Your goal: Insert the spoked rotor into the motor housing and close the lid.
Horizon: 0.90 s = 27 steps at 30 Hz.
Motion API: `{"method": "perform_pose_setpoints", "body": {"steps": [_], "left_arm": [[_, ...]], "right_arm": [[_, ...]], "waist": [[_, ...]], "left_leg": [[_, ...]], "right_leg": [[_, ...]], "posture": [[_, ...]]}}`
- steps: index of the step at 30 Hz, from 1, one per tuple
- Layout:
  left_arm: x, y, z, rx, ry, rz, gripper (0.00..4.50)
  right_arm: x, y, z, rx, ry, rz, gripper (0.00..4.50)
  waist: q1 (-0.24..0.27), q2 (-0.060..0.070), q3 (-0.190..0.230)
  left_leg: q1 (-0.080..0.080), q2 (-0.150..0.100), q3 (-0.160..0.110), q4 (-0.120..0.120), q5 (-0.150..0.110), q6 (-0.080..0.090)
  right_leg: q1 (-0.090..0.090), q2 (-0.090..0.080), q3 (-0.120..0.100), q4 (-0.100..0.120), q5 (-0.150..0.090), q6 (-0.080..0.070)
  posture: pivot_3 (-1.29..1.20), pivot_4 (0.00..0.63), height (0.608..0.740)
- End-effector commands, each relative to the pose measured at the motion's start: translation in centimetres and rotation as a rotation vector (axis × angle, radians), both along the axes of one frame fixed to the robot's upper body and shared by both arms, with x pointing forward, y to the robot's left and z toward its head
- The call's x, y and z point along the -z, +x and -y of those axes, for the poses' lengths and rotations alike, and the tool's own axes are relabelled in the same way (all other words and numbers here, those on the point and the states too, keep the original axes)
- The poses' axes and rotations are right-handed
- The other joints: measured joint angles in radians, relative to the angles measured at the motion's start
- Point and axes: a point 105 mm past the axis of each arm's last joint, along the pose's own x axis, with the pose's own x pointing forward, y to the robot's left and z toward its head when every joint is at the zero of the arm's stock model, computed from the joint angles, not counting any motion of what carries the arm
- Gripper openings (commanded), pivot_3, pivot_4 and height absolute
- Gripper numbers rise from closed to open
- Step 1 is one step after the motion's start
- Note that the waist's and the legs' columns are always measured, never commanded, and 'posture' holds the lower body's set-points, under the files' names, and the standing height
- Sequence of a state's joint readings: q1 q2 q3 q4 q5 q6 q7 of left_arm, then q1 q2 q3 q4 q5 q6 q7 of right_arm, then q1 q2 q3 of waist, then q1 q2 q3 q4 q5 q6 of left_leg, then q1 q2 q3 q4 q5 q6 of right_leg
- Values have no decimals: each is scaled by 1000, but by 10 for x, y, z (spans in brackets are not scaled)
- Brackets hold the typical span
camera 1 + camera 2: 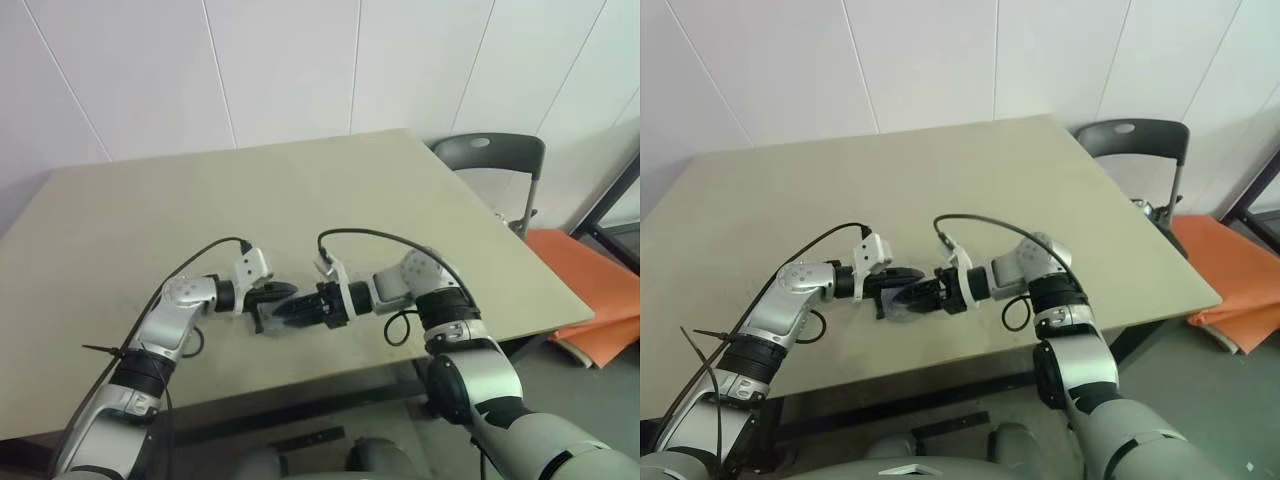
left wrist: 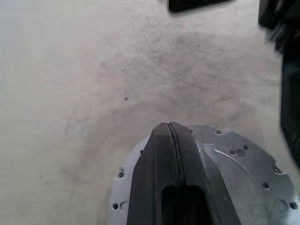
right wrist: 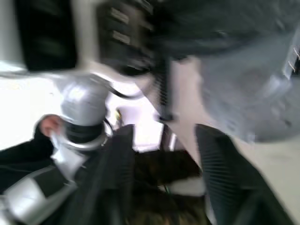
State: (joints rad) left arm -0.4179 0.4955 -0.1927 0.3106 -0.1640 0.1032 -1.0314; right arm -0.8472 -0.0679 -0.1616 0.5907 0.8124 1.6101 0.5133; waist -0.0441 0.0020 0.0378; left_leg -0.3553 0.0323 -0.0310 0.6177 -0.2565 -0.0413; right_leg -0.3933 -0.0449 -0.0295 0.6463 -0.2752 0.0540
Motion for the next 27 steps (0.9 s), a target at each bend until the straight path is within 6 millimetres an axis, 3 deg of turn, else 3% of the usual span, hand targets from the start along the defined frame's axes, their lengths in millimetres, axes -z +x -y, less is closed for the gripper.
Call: {"method": "perform_pose_setpoints", "body": {"steps": [1, 3, 4, 10, 14, 20, 27], "left_arm": [[24, -8, -9, -27, 54, -72, 0], [26, -10, -9, -26, 53, -76, 0], [26, -11, -8, -23, 50, -78, 0], [21, -17, -5, 26, 41, -88, 0], [6, -31, -2, 108, -23, -117, 0], [6, -46, -9, 151, 6, -167, 0], [6, -48, -13, 143, 32, -164, 0]], "right_arm": [[-23, 12, 2, 57, 58, 64, 800], [-21, 14, 4, 78, 30, 97, 128], [-19, 13, 5, 72, 11, 108, 56], [-12, 4, 7, 7, -54, 171, 56], [-13, 8, 10, 6, -50, 182, 56], [-6, 13, 15, 12, -87, 203, 56], [10, 19, 18, 32, -161, 233, 56]], "waist": [[-1, 0, 0], [-1, 0, 0], [-1, 0, 0], [-1, 0, 0], [-2, 0, 0], [-2, 0, 1], [-1, 0, 1]], "left_leg": [[0, 0, 0, 0, 0, 0], [0, 0, 0, 0, 0, 0], [0, 0, 0, -1, 0, 0], [-1, 0, 0, -3, 0, 0], [-2, 0, 1, -3, 0, 0], [-3, 0, 1, -3, 0, 0], [-3, 0, 1, -3, 0, 0]], "right_leg": [[0, 0, 0, 0, 0, 0], [-1, 0, 0, 0, 0, 0], [-1, 0, 0, 0, 1, 2], [-2, 0, 1, 0, 1, 1], [-3, 0, 1, 0, 1, 1], [-4, 1, 1, 0, 0, 0], [-4, 1, 1, 0, -1, -2]], "posture": [[0, 0, 740], [0, 0, 740], [0, 0, 740], [0, 0, 740], [0, 0, 740], [0, 0, 740], [0, 0, 740]]}}
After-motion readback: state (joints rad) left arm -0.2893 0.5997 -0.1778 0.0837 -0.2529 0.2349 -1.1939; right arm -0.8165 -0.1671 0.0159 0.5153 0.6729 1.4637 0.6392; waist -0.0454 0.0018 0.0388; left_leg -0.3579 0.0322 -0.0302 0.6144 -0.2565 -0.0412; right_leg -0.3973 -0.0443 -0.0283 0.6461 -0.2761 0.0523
